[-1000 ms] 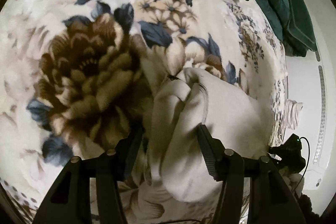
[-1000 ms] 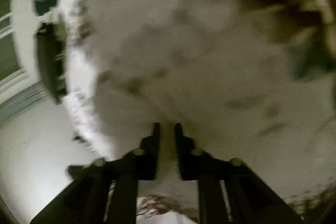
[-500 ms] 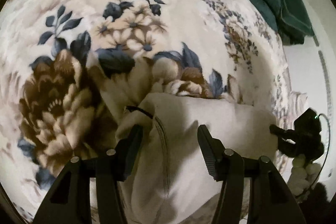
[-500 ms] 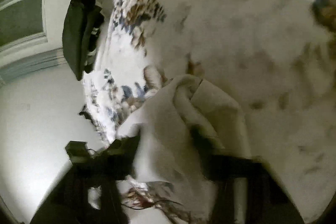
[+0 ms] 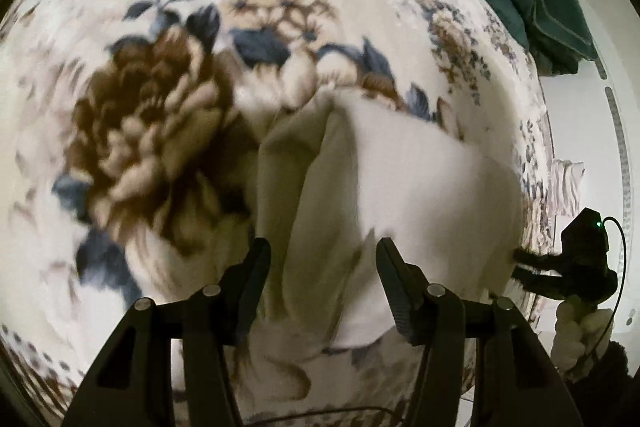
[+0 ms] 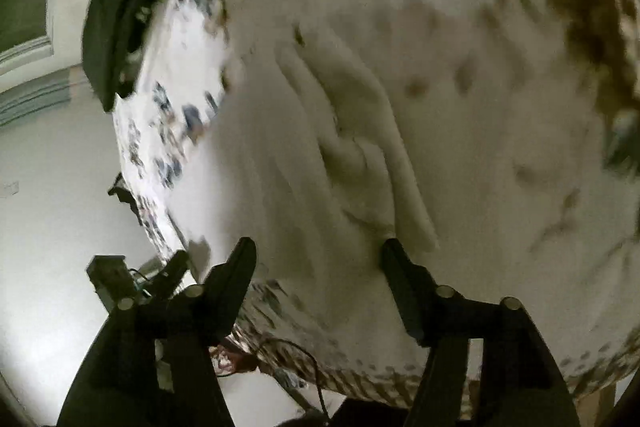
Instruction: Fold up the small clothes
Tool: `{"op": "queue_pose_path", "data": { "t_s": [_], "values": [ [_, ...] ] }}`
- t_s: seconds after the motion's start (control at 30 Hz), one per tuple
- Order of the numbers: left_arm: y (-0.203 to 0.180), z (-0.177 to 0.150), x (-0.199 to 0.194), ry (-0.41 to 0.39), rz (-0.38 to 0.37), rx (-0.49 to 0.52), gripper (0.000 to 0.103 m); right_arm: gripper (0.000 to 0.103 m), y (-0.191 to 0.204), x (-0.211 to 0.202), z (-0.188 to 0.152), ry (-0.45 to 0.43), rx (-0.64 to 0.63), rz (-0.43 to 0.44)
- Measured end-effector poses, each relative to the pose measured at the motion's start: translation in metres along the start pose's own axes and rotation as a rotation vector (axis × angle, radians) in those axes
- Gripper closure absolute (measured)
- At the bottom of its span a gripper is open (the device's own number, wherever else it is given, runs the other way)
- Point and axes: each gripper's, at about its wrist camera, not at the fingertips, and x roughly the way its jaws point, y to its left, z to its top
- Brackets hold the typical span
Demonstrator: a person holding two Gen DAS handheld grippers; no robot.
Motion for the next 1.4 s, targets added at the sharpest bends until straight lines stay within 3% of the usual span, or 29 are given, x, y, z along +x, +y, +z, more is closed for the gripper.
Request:
{"op": "queue_pose_path", "data": {
  "t_s": [0.03, 0.17, 0.27, 0.3, 0.37, 0.4, 0.43, 0.5, 0.57, 0.6, 0.67, 0.73, 0.8, 0.97, 1.07, 1.1, 1.13, 1.17, 1.2, 1.3, 1.4],
  "values": [
    [0.001, -0.003, 0.001, 0.005, 0.003, -0.006, 0.051, 0.098, -0.002, 0.003, -0.005, -0.003, -0.012, -0.027],
    [0.005, -0.009, 0.001, 0.002, 0.0, -0.024, 0.051, 0.098, -0.014, -0.012, -0.014, -0.094, 0.015, -0.126],
    [0.007, -0.008, -0.002, -0.014, -0.013, -0.032, 0.051, 0.098, -0.015, -0.002, -0.012, -0.025, -0.014, -0.146],
    [0.009, -0.007, -0.005, -0.031, -0.035, -0.039, 0.051, 0.091, -0.01, 0.0, -0.011, -0.013, -0.036, -0.159],
    [0.014, -0.007, -0.013, -0.078, -0.111, -0.066, 0.051, 0.066, 0.0, -0.004, -0.01, -0.012, -0.103, -0.207],
    [0.021, -0.006, -0.017, -0.11, -0.162, -0.096, 0.051, 0.044, 0.005, -0.01, -0.01, -0.029, -0.13, -0.214],
    [0.026, -0.006, -0.017, -0.123, -0.194, -0.118, 0.044, 0.032, 0.01, -0.017, -0.009, -0.067, -0.155, -0.201],
    [0.043, -0.004, -0.011, -0.138, -0.266, -0.194, 0.032, 0.03, 0.013, -0.023, -0.003, -0.1, -0.179, -0.173],
    [0.049, -0.001, 0.0, -0.134, -0.308, -0.23, 0.032, 0.021, 0.012, -0.017, 0.007, -0.094, -0.2, -0.13],
    [0.049, 0.002, 0.007, -0.123, -0.305, -0.239, 0.032, 0.012, 0.008, -0.012, 0.013, -0.082, -0.204, -0.104],
    [0.038, 0.007, 0.021, -0.097, -0.299, -0.208, 0.032, 0.011, -0.004, 0.006, 0.028, -0.048, -0.196, -0.066],
    [0.028, 0.013, 0.033, -0.067, -0.22, -0.151, 0.031, 0.01, -0.014, 0.02, 0.039, -0.02, -0.176, -0.047],
    [0.027, 0.018, 0.048, -0.031, -0.187, -0.141, 0.032, 0.009, -0.022, 0.028, 0.047, -0.001, -0.159, 0.008],
    [0.034, 0.023, 0.055, -0.022, -0.243, -0.181, 0.031, 0.009, -0.028, 0.028, 0.054, 0.038, -0.133, 0.163],
    [0.042, 0.019, 0.05, -0.034, -0.284, -0.2, 0.031, 0.011, -0.026, 0.037, 0.055, 0.074, -0.125, 0.213],
    [0.042, 0.018, 0.049, -0.042, -0.29, -0.201, 0.033, 0.018, -0.023, 0.041, 0.056, 0.079, -0.129, 0.217],
    [0.042, 0.017, 0.047, -0.056, -0.284, -0.197, 0.041, 0.037, -0.019, 0.045, 0.056, 0.081, -0.131, 0.217],
    [0.041, 0.016, 0.046, -0.065, -0.272, -0.192, 0.053, 0.048, -0.015, 0.05, 0.055, 0.092, -0.139, 0.216],
    [0.041, 0.015, 0.045, -0.07, -0.272, -0.188, 0.082, 0.065, -0.012, 0.053, 0.054, 0.093, -0.147, 0.201],
    [0.037, 0.014, 0.035, -0.1, -0.276, -0.161, 0.085, 0.078, -0.005, 0.055, 0.051, 0.07, -0.156, 0.197],
    [0.026, 0.016, 0.024, -0.119, -0.263, -0.121, 0.086, 0.081, -0.001, 0.049, 0.048, 0.043, -0.142, 0.201]
  ]
}}
